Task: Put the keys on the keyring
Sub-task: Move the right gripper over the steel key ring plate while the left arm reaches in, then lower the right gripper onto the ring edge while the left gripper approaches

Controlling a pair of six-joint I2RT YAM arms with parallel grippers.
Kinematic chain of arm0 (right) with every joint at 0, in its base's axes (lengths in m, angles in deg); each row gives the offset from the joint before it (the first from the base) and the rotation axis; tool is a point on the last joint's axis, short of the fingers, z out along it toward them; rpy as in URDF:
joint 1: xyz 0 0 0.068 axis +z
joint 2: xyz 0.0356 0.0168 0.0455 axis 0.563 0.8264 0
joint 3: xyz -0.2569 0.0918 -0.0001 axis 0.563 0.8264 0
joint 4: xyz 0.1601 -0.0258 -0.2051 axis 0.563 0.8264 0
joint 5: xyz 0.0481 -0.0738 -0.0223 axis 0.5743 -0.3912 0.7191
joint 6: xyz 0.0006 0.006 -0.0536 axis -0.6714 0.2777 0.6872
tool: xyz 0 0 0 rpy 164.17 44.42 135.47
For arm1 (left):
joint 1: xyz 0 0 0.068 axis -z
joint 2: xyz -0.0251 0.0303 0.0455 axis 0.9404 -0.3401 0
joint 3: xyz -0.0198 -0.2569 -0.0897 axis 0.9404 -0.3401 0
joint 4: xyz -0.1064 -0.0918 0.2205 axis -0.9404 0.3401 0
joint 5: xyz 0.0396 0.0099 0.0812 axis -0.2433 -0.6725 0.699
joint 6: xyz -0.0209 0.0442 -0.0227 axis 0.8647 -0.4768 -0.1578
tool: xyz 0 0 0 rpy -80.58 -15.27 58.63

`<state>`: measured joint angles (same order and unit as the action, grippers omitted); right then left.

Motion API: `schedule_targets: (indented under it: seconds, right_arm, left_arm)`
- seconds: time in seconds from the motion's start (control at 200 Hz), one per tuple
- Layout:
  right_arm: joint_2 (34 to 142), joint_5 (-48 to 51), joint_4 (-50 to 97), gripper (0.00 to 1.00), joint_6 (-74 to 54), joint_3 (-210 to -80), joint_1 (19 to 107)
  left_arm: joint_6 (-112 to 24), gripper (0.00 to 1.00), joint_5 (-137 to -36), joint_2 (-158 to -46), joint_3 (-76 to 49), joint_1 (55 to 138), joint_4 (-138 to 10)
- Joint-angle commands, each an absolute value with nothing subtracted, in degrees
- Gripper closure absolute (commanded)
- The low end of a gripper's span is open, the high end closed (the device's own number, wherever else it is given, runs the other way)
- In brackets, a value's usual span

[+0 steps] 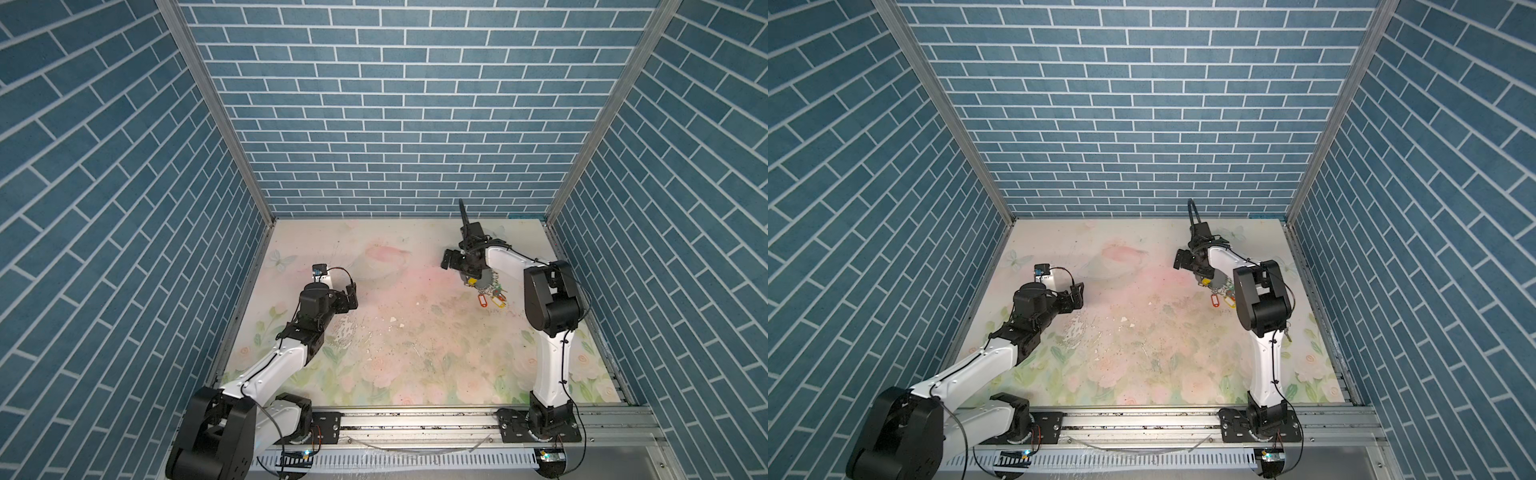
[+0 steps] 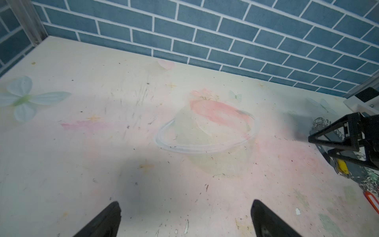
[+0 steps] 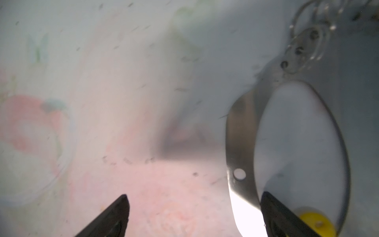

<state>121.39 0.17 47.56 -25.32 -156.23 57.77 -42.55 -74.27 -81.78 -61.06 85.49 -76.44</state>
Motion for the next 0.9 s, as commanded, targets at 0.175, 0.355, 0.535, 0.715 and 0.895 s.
schedule_targets:
  seconds: [0.175, 0.355, 0.535, 0.715, 0.895]
  right_arm:
    - [119.0, 6.4, 50.6, 0.01, -27.4, -149.5, 72.4]
    - [113.0, 5.1, 52.2, 0.01, -25.6, -145.4, 79.2]
    - [99.9, -4.4, 53.7, 0.01, -23.7, -137.7, 79.3]
    - [94.3, -7.0, 50.4, 0.04, -26.3, -131.3, 74.3]
    - [95.3, -13.0, 49.7, 0.07, -27.6, -131.6, 73.4]
  left_arm:
    - [-40.9, 0.0, -54.0, -64.7, -64.7, 85.8, -65.1]
    - [-40.8, 0.0, -53.7, -58.1, -65.3, 85.8, -62.4]
    - [-41.2, 0.0, -65.1, -62.1, -62.3, 85.8, -63.9]
    - [-38.4, 0.02, -80.7, -77.2, -53.6, 87.2, -64.0]
    - [-39.5, 0.11, -83.9, -95.1, -41.7, 93.6, -58.2]
